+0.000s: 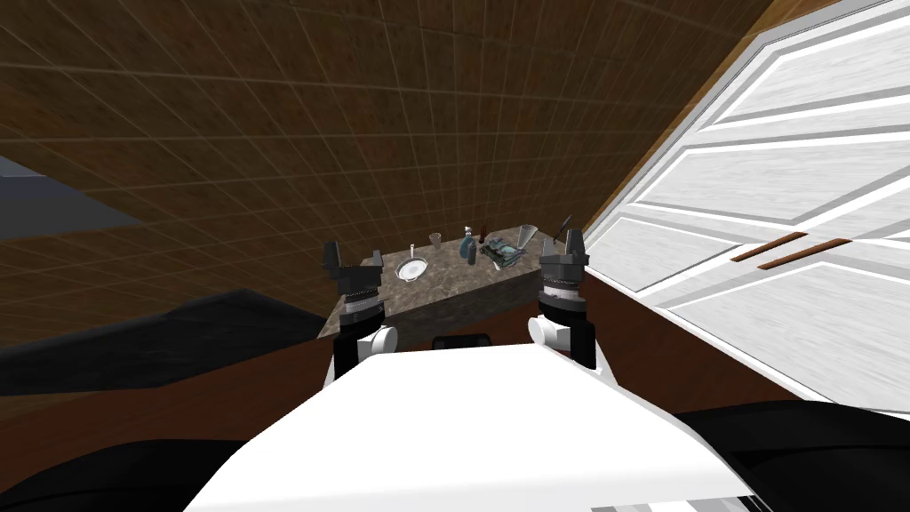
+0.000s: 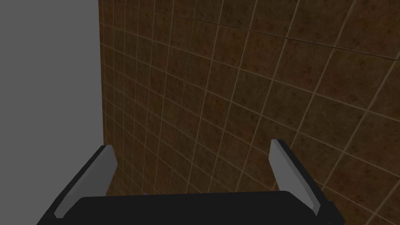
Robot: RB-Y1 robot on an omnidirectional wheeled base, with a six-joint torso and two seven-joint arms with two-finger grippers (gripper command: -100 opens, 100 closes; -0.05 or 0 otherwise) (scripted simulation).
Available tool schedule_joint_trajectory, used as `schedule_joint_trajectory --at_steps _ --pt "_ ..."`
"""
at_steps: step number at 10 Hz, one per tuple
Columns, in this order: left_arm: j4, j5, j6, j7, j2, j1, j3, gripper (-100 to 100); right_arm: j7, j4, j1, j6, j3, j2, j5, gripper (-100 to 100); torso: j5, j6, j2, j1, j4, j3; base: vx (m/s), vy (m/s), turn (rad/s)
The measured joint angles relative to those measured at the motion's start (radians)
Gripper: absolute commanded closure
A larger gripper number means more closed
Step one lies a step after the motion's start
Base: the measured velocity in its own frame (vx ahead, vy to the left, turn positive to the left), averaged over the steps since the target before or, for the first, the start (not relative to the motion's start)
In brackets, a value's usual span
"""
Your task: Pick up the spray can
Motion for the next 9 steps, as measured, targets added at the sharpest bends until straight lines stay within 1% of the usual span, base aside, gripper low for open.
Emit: schedule_joint_trajectory --at_steps 1,3,4,5,6,7,8,9 --pt "0.0 0.0 0.0 0.0 0.0 0.0 0.0 0 -0.009 0.01 -0.007 0.005 0.0 -0.019 -0.011 -100 0.0 0.0 0.001 -0.002 0.0 0.001 -0.059 -0.063 0.015" --pt "0.0 0.0 0.0 0.0 0.0 0.0 0.0 0 -0.045 0.034 -0.029 0.036 0.01 -0.054 -0.051 -100 -0.001 0.0 0.004 -0.006 0.001 0.002 -0.064 -0.087 0.007" --pt "0.0 0.0 0.0 0.0 0.0 0.0 0.0 0 -0.066 0.044 -0.041 0.051 0.007 -0.068 -0.073 -100 -0.001 0.0 0.004 -0.006 0.001 0.002 -0.055 -0.087 0.002" --pt "0.0 0.0 0.0 0.0 0.0 0.0 0.0 0 -0.087 0.055 -0.053 0.069 0.006 -0.077 -0.095 -100 -0.001 0.0 0.004 -0.006 0.001 0.002 -0.048 -0.082 0.004" --pt "0.0 0.0 0.0 0.0 0.0 0.0 0.0 0 -0.106 0.073 -0.063 0.078 0.014 -0.082 -0.113 -100 -0.001 0.0 0.003 -0.006 0.001 0.002 -0.032 -0.083 0.001" --pt "0.0 0.0 0.0 0.0 0.0 0.0 0.0 0 -0.125 0.09 -0.085 0.097 0.015 -0.085 -0.136 -100 -0.001 0.0 0.002 -0.006 0.001 0.001 -0.037 -0.093 0.003" --pt "0.0 0.0 0.0 0.0 0.0 0.0 0.0 0 -0.147 0.1 -0.095 0.116 0.018 -0.089 -0.159 -100 -0.001 0.0 0.002 -0.006 0.0 0.001 -0.046 -0.085 0.001" --pt "0.0 0.0 0.0 0.0 0.0 0.0 0.0 0 -0.174 0.115 -0.115 0.138 0.014 -0.096 -0.187 -100 -0.001 0.0 0.002 -0.006 0.001 0.001 -0.038 -0.075 0.0"
